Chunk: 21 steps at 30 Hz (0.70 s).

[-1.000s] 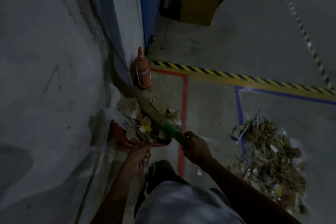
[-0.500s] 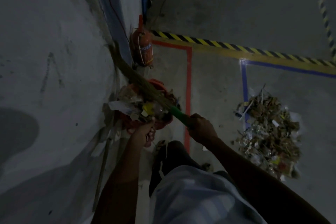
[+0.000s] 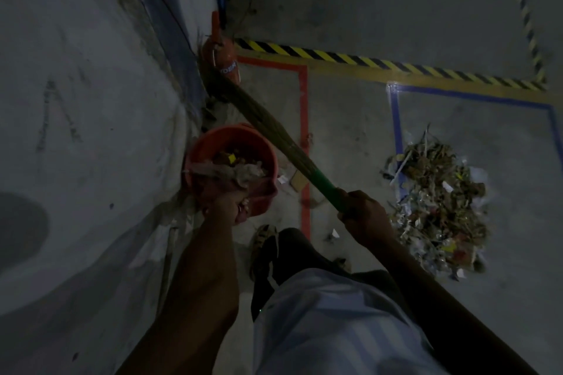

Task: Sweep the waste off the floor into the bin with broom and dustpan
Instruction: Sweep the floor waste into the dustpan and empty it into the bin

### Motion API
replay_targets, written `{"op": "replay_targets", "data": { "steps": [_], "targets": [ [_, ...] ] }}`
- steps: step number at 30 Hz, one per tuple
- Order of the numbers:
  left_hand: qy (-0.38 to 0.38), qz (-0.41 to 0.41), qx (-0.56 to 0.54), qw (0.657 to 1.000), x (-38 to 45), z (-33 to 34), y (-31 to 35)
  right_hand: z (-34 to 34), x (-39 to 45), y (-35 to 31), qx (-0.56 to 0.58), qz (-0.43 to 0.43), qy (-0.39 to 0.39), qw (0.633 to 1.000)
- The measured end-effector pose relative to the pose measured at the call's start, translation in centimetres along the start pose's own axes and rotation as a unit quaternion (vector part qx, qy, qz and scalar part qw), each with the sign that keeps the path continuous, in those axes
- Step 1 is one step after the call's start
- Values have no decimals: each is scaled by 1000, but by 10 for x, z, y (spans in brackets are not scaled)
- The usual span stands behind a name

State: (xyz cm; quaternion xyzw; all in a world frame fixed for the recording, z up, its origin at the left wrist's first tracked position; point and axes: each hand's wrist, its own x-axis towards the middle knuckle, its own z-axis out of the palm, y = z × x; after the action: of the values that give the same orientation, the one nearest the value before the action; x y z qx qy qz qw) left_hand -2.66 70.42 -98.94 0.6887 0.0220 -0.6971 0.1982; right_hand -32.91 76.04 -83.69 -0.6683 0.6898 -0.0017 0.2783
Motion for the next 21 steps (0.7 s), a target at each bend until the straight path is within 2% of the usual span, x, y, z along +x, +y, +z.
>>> {"op": "replay_targets", "data": {
  "steps": [8,10,13,17,21],
  "targets": [
    [14,120,18,993,-31,28,-25,-22,-35,59,0,18,23,1000],
    [0,136,-7,991,-44,42,-37,-25,-44,76,9,11,33,999],
    [-14,114,-54,992,-71,70,-74,-26,-67,108,50,24,41,998],
    [14,119,-43,992,-87,103,-138,-21,-90,159,93,76,10,993],
    [38,126,-73,989,-78,131,-204,-18,-99,207,157,99,-66,980]
  ]
}}
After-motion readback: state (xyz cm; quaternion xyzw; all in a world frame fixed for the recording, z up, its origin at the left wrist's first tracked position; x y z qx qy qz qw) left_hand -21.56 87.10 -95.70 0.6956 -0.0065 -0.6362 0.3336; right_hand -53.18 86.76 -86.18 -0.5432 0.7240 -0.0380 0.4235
